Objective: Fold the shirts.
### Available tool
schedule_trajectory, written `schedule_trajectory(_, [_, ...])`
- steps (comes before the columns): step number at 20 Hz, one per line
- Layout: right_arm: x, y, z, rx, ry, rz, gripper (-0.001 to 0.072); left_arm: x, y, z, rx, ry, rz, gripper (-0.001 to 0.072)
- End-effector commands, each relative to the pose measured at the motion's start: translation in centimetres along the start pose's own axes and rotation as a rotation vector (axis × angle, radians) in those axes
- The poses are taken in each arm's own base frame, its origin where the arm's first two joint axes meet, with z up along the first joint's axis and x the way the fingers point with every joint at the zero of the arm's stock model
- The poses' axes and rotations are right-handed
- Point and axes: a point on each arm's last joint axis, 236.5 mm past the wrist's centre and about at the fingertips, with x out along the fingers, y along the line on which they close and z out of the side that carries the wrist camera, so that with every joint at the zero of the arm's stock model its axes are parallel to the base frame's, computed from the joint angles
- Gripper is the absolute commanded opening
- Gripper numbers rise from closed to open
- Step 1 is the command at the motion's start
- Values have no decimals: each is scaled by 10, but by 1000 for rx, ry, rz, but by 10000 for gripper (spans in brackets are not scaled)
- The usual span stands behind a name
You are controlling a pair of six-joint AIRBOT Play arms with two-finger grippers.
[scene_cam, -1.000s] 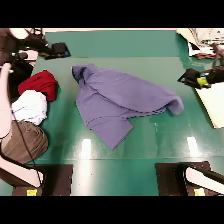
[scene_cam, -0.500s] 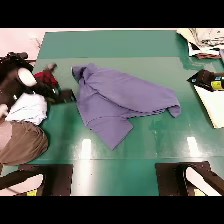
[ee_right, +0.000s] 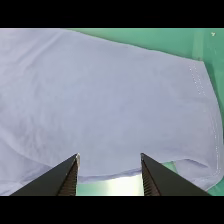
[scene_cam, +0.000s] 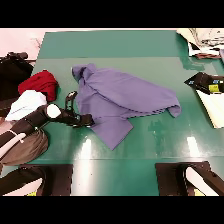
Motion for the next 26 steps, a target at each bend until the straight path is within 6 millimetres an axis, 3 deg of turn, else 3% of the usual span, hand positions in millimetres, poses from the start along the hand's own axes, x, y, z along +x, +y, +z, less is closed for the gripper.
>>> schedule_trajectory(1, [-2,-5,-2,12,10,-6,433,5,-15,9,10,-72,-30,212])
schedule_trajectory(2, [-4,-10,-6,7,28,-14,433,1,-13,18,3,-98,-29,23])
schedule_trajectory(6, [-5,-54,-35,83,114,-67,432,-32,15,70,-80,-192,-5,20])
schedule_trajectory(8, [7,-91,-71,160,190,-131,442,-55,38,91,-81,-223,49,20])
schedule_trajectory(9, [13,-113,-93,184,235,-184,489,-66,46,99,-60,-240,72,20])
schedule_trajectory(10, [20,-126,-111,205,267,-211,577,-74,49,105,-37,-256,79,20])
schedule_trajectory(12, [35,-136,-140,246,306,-218,593,-80,47,111,-10,-266,79,20])
schedule_trajectory(14, [49,-135,-163,301,333,-193,592,-80,46,111,-15,-264,74,21])
schedule_trajectory(17, [74,-116,-196,403,420,-69,589,-79,46,109,-16,-258,75,21])
schedule_trajectory(19, [86,-102,-200,460,430,16,585,-79,46,108,-16,-251,75,21])
schedule_trajectory(22, [91,-104,-203,484,442,18,568,-79,46,108,-16,-252,74,20])
schedule_trajectory(26, [103,-90,-206,399,457,14,566,-80,46,111,-17,-267,73,21])
